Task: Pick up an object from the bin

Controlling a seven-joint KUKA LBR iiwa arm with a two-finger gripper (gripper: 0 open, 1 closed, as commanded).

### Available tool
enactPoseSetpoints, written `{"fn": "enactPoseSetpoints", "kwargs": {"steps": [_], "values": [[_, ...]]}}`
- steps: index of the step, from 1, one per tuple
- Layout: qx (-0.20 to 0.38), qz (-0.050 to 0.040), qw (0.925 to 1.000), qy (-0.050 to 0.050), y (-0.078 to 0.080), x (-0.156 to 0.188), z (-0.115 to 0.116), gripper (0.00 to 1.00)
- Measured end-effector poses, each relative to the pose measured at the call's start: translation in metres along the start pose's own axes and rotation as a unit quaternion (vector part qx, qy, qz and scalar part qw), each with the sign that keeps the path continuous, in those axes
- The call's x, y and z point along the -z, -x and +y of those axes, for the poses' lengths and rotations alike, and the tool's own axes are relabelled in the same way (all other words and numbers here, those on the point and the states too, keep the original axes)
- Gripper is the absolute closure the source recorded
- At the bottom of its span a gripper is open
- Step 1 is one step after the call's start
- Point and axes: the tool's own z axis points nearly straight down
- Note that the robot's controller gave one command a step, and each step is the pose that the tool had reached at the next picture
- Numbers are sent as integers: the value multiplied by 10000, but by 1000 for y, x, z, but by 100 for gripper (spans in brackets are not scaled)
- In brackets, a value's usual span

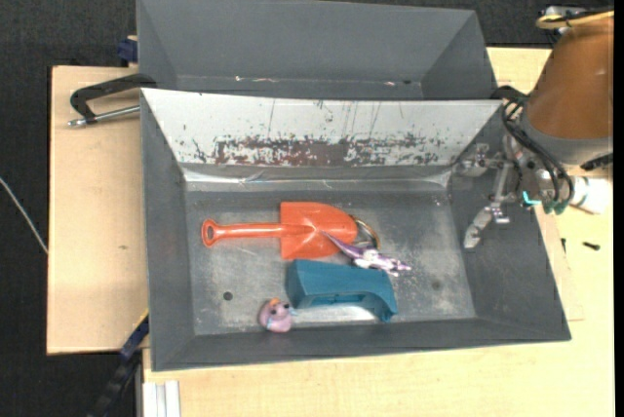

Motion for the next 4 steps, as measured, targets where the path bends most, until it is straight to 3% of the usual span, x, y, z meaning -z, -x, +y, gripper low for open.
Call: {"fn": "enactPoseSetpoints", "kwargs": {"steps": [1, 2, 3, 4], "values": [[9, -31, 10000, -7, 1, 4, 1, 0], [399, -60, 9992, -14, 22, -56, 54, 0], [639, -18, 9980, -1, 7, -66, 80, 0], [1403, -44, 9901, -16, -28, -51, 128, 0]]}}
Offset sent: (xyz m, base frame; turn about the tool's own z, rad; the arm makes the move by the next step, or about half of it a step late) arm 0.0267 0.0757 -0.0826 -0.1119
